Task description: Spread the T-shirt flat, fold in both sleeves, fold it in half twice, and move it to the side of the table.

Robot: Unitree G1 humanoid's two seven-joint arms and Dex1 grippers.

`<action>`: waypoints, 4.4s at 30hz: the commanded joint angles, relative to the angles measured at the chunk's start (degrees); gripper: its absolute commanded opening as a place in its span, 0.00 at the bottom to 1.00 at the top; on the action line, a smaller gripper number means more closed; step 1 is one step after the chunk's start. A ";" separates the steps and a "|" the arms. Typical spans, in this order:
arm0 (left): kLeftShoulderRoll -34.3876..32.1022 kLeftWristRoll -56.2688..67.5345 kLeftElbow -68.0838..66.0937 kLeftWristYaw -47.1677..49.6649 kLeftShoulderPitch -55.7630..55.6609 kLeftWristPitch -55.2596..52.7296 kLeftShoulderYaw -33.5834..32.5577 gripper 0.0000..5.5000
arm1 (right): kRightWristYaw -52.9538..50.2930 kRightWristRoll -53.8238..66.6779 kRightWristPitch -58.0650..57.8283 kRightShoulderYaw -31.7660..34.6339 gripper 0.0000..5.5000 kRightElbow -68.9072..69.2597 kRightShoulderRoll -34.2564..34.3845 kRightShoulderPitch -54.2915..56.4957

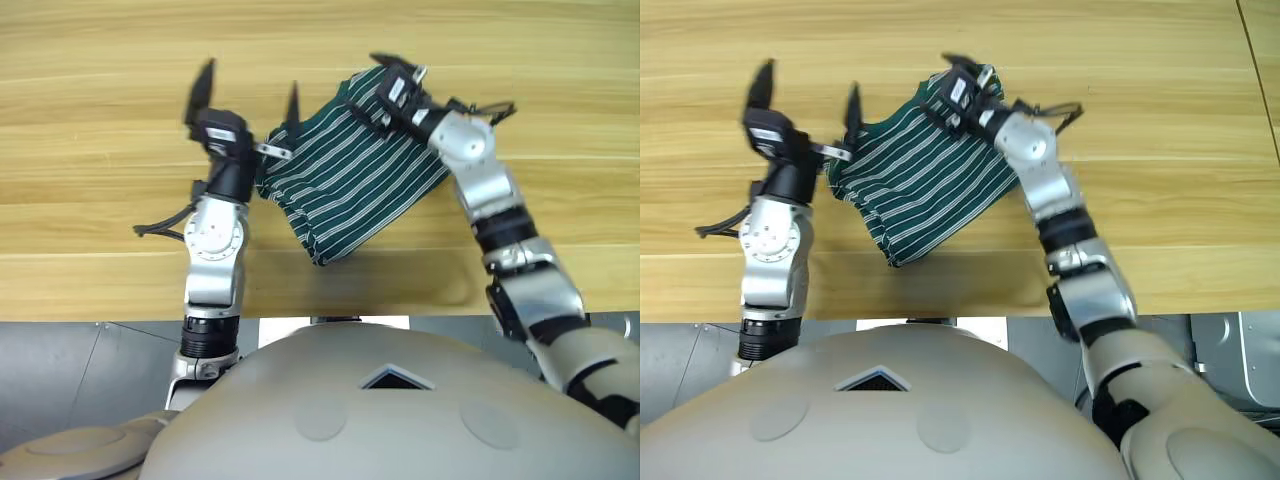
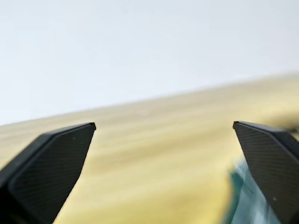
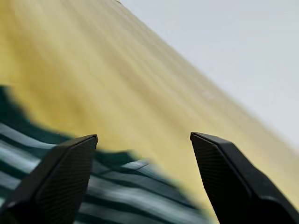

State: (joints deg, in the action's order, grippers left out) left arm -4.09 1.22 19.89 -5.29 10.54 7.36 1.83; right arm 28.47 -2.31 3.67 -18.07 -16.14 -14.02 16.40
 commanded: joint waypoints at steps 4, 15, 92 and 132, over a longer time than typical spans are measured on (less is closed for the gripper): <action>-0.40 7.66 8.06 4.60 -0.49 4.43 -14.37 0.98 | 0.01 12.93 -31.66 -1.22 0.67 23.63 3.89 -15.65; -1.66 7.90 10.60 4.53 -3.37 -0.46 -15.81 0.98 | 20.24 11.20 -35.61 -15.75 0.67 21.97 -9.23 -13.98; -43.46 -8.24 3.57 -46.63 11.14 -3.88 13.61 0.69 | 47.86 2.82 15.85 -4.23 0.65 13.63 -29.90 -9.62; -37.84 25.04 -4.86 -53.75 7.05 -5.94 2.59 0.00 | 62.40 18.33 -6.50 -1.93 0.03 9.10 -30.06 8.74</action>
State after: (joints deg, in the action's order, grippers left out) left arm -42.76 24.20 17.75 -58.18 20.38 2.99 5.92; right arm 88.74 15.78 0.18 -19.31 -3.19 -45.93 18.58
